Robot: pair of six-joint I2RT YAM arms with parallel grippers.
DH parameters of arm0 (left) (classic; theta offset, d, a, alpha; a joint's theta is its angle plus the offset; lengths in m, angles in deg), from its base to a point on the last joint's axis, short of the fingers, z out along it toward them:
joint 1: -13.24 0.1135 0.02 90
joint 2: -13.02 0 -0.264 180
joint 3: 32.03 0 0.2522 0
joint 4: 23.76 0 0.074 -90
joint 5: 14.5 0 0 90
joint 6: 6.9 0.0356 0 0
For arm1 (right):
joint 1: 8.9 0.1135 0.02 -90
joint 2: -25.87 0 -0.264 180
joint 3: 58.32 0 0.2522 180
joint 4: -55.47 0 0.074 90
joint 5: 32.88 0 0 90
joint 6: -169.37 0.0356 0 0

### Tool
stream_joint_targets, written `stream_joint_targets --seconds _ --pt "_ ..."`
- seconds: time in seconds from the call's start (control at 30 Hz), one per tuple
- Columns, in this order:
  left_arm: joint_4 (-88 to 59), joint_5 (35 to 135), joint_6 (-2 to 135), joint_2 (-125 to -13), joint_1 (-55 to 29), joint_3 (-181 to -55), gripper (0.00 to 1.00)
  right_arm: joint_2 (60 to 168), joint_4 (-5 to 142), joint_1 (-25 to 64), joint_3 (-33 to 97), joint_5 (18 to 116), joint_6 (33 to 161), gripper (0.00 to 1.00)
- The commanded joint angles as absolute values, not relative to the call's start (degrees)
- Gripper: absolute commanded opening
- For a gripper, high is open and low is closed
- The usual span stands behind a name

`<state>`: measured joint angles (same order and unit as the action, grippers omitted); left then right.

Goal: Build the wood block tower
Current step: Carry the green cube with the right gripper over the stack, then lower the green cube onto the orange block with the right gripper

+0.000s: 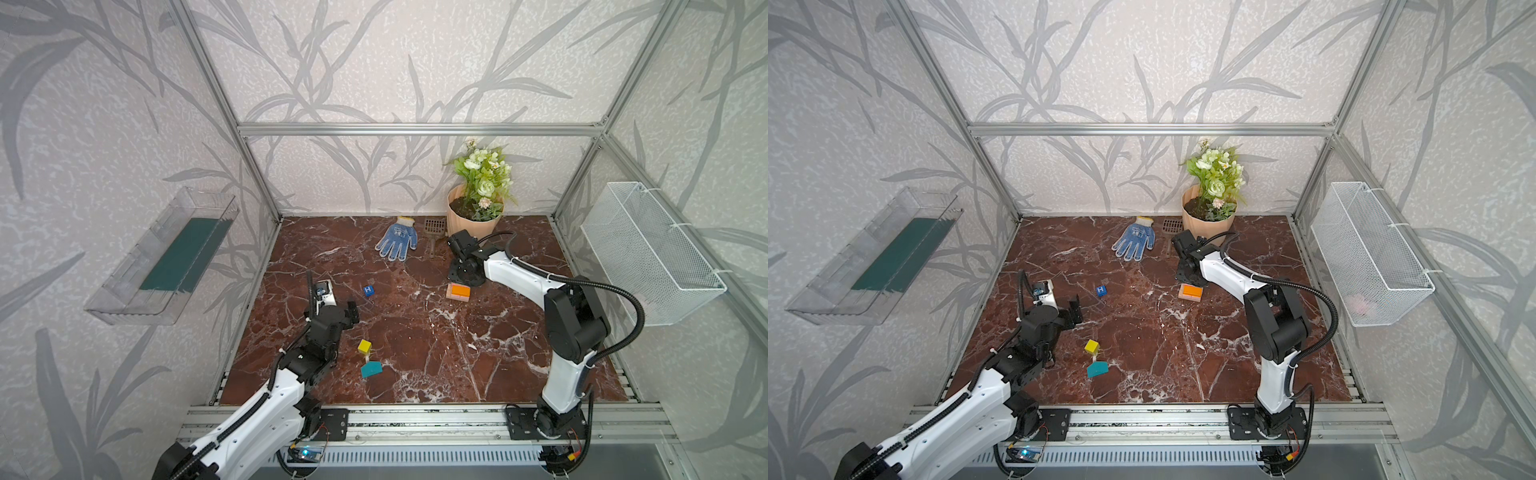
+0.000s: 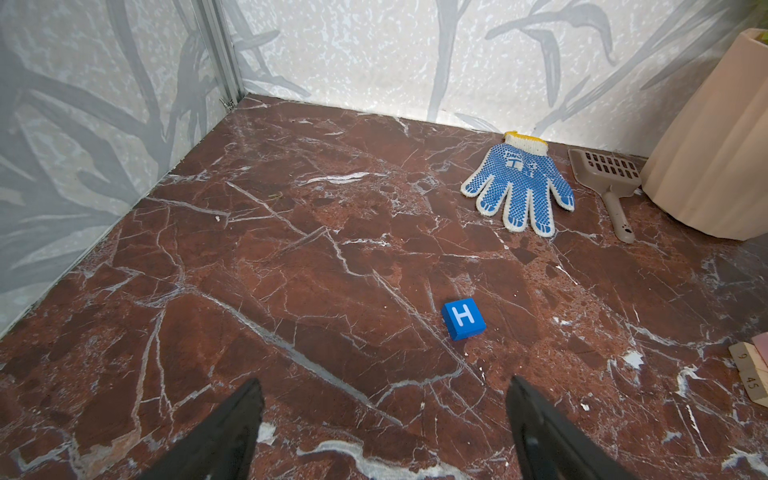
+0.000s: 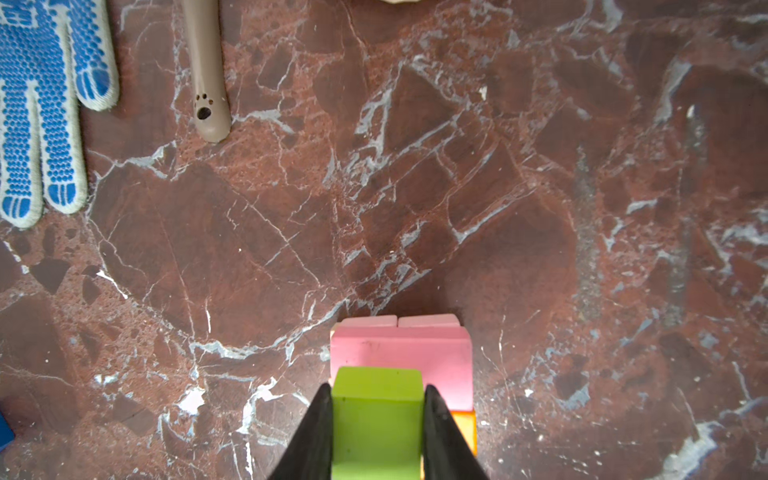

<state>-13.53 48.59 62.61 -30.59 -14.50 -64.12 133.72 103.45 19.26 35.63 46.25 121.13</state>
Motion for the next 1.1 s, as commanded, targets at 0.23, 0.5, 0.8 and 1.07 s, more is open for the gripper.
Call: stream_joint_targets --seconds 0.23,0.5,0.8,1.07 --pt "-14.62 47.86 63.17 -30.84 -14.75 -63.52 0.91 134.22 105.68 18.73 37.16 46.44 118.86 0.02" --pt "-14.50 47.59 63.07 -30.83 -14.78 -63.49 0.91 135.08 105.62 18.35 37.60 47.67 117.53 0.03" --pt "-14.40 47.43 62.98 -30.84 -14.79 -63.47 0.91 137.14 107.39 18.42 39.88 47.94 116.29 0.03" --pt "-14.40 47.29 62.98 -30.83 -14.79 -63.46 0.91 136.86 108.10 18.34 39.84 46.75 116.33 0.03"
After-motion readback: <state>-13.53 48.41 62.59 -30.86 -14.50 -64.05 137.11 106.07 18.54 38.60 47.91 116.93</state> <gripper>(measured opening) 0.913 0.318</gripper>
